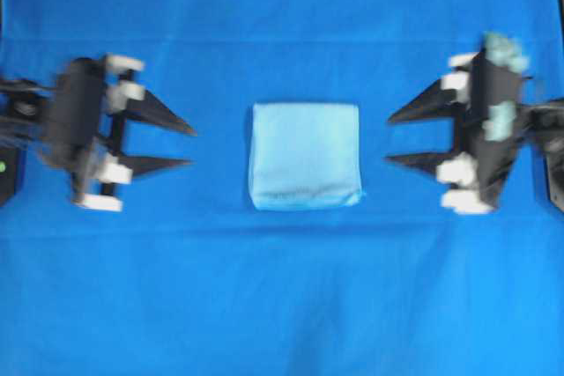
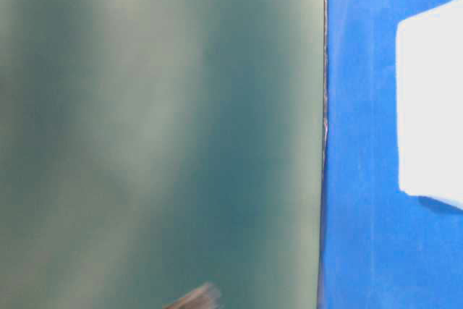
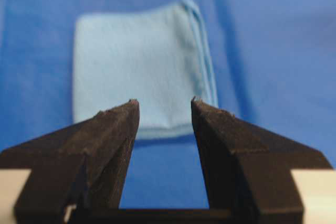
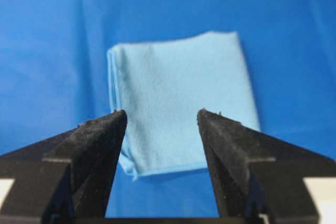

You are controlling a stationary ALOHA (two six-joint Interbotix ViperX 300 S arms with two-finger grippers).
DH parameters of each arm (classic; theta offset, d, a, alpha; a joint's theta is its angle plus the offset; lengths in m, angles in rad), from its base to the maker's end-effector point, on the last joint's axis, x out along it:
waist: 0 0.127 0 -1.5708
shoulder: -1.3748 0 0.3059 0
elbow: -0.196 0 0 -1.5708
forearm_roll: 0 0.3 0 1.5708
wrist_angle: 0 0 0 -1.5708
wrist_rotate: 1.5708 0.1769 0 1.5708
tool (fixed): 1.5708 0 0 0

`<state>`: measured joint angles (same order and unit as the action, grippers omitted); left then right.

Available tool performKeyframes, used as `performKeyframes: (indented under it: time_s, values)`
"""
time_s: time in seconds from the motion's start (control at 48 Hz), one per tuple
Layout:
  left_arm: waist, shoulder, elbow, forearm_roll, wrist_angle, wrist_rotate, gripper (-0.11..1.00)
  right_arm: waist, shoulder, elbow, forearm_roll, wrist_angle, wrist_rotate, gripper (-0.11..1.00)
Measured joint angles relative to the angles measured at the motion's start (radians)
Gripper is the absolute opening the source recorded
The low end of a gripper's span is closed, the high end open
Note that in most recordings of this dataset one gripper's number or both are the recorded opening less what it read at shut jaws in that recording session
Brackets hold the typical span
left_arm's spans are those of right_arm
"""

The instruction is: Fold the light blue towel.

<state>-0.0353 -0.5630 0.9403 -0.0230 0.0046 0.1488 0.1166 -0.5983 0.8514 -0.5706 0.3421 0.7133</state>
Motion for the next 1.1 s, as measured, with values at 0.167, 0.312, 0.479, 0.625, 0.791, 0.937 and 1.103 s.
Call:
performKeyframes:
  time_s: [0.167,0.312,0.479,0.625,0.791,0.937,1.103]
  values:
    - [0.0,-0.186,0.08,0.0,0.0,-0.002,0.42,-0.003,-0.184,0.075,-0.041,0.026,0.0,0.6]
    - [0.006,-0.316,0.141,0.0,0.017,0.003,0.42,-0.009,-0.334,0.152,-0.078,0.044,0.002,0.6]
    - [0.043,-0.448,0.221,0.0,0.032,-0.014,0.42,-0.02,-0.479,0.253,-0.086,0.048,0.002,0.6]
    - [0.084,-0.548,0.293,0.0,0.034,-0.029,0.42,-0.035,-0.558,0.331,-0.086,0.041,0.011,0.6]
    - [0.112,-0.64,0.367,0.0,0.035,-0.067,0.42,-0.064,-0.611,0.41,-0.086,-0.002,0.032,0.6]
    - [0.126,-0.664,0.403,0.0,0.035,-0.114,0.42,-0.104,-0.618,0.446,-0.084,-0.046,0.054,0.6]
    - [0.132,-0.664,0.413,0.0,0.035,-0.126,0.42,-0.127,-0.618,0.449,-0.084,-0.061,0.055,0.6]
